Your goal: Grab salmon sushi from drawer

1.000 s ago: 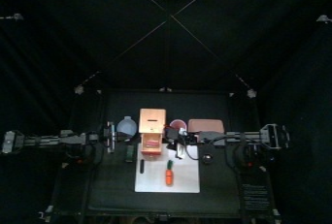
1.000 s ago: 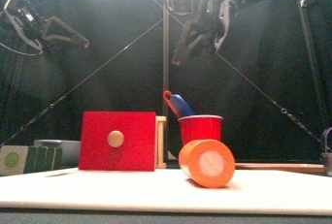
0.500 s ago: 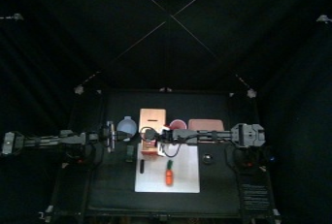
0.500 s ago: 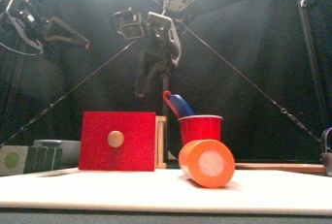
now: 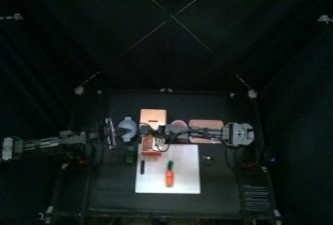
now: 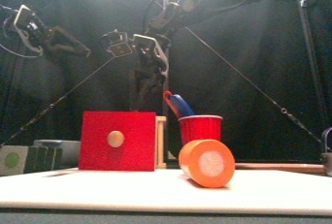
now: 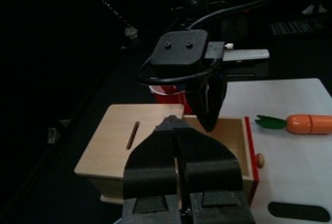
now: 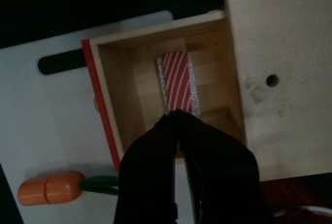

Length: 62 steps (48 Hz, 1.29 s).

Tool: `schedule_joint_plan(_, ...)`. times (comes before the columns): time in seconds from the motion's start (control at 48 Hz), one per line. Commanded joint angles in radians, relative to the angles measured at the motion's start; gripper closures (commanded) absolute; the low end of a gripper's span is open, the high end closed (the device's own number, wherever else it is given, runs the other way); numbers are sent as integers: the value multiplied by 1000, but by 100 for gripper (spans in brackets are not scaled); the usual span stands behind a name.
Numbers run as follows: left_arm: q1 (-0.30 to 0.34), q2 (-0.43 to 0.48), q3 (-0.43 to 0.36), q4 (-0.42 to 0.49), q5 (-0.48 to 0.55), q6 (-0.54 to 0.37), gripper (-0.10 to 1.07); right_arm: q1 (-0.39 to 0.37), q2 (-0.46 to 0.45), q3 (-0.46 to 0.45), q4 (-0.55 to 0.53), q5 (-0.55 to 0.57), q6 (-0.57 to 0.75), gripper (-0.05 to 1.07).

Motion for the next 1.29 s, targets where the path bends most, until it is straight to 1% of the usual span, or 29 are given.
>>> schedule_joint_plan(0.0,5,3,-12,-5,0,0,86,0,-21,-25,11,0,-2,70)
schedule_joint_plan(0.083,6,3,-11,-12,3,0,86,2,-20,-25,25,5,11,59)
schedule_joint_plan(0.125,5,3,-9,-12,5,0,86,0,-14,-28,40,2,8,52)
schedule_joint_plan(0.188,8,3,-8,-12,3,0,86,0,-11,-28,49,2,6,45)
schedule_joint_plan(0.25,11,3,-6,-12,3,0,85,0,-8,-28,51,2,3,40)
schedule_joint_plan(0.333,23,3,-5,-12,5,0,85,5,-5,-31,48,-2,0,35)
schedule_joint_plan(0.542,37,3,-3,-12,3,0,85,5,9,-34,34,-6,2,33)
schedule_joint_plan(0.896,38,3,3,-12,5,0,85,2,46,-58,-3,0,-2,33)
schedule_joint_plan(1.146,38,3,5,-12,6,2,85,-2,60,-61,-5,9,-17,32)
schedule_joint_plan(1.271,38,3,5,-12,15,2,85,-2,67,-67,3,15,-38,30)
